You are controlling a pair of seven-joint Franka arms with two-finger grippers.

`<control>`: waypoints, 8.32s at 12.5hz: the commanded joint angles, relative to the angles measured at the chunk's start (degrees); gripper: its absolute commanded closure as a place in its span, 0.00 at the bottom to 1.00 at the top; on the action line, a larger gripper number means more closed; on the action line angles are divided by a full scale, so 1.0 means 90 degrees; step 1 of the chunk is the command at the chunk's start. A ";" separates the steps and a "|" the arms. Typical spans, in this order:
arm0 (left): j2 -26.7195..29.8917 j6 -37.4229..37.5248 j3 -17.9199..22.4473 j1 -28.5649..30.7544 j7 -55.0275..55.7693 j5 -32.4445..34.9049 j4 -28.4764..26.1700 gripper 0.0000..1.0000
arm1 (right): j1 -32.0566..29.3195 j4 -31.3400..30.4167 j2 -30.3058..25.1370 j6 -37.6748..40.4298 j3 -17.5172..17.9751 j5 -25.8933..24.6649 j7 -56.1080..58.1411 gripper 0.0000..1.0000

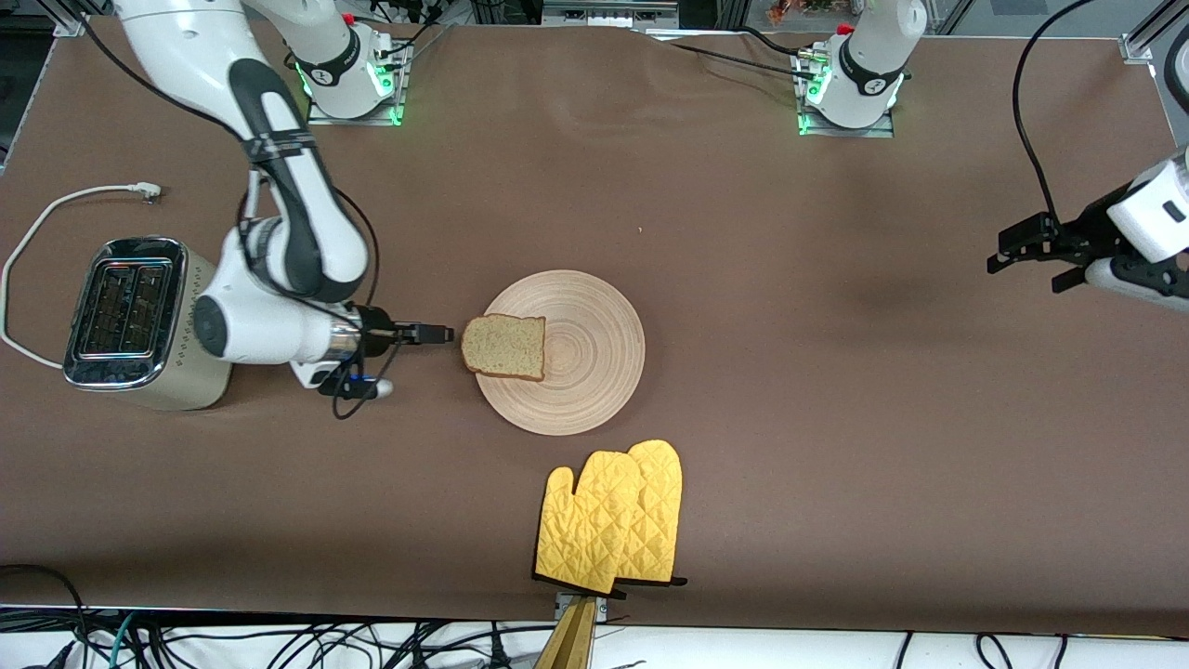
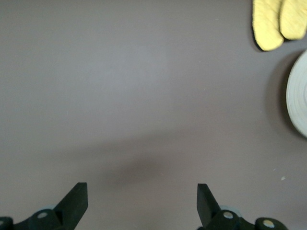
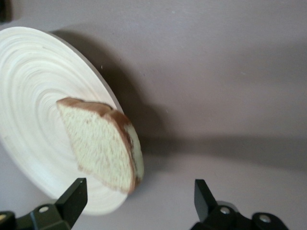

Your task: Move plate and put bread in toaster

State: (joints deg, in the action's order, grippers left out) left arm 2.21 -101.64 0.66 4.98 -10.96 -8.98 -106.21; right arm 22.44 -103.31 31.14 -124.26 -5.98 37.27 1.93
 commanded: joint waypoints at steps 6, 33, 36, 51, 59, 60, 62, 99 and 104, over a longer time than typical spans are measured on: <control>-0.0498 0.1889 -0.0522 -0.0689 0.2388 0.0959 0.1820 0.00 | 0.0368 -0.0298 0.0114 -0.0666 -0.0019 0.0214 0.0069 0.88; -0.0852 0.1762 -0.0513 -0.0230 0.1227 0.0939 0.2387 0.00 | 0.0300 0.2455 -0.0911 0.4833 -0.3007 -0.6209 0.1280 1.00; -0.0852 0.1762 -0.0513 -0.0231 0.1188 0.0949 0.2387 0.00 | 0.0281 0.2456 -0.0833 0.4413 -0.3008 -0.6718 0.1280 1.00; -0.0852 0.1762 -0.0542 -0.0231 0.1208 0.0949 0.2387 0.00 | 0.0066 0.2407 -0.0364 0.3854 -0.3017 -0.6680 0.1397 1.00; -0.0852 0.1752 -0.0532 -0.0231 0.1198 0.0939 0.2387 0.00 | -0.0110 0.2377 -0.0335 0.3923 -0.2998 -0.6651 0.1368 1.00; -0.0852 0.1752 -0.0532 -0.0231 0.1198 0.0939 0.2387 0.00 | -0.0101 0.2377 -0.0335 0.3933 -0.2998 -0.6651 0.1348 1.00; -0.0852 0.1752 -0.0532 -0.0231 0.1198 0.0939 0.2387 0.00 | -0.0081 0.2377 -0.0286 0.3865 -0.2988 -0.6631 0.1290 1.00; -0.0861 0.1752 -0.0523 -0.0182 0.1198 0.0949 0.2387 0.00 | -0.2757 0.0522 -0.3626 0.4041 0.0615 -0.4366 0.0578 0.00; -0.0852 0.1752 -0.0523 -0.0182 0.1198 0.0949 0.2387 0.00 | -0.2659 0.0804 -0.3500 0.3992 0.0489 -0.4347 0.0635 0.00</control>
State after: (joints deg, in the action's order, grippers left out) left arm -4.87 -86.51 -3.78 3.15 0.76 -2.04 -86.35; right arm -1.13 -95.69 0.19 -87.59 -1.67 -1.43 8.66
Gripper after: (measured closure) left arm 0.000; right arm 0.000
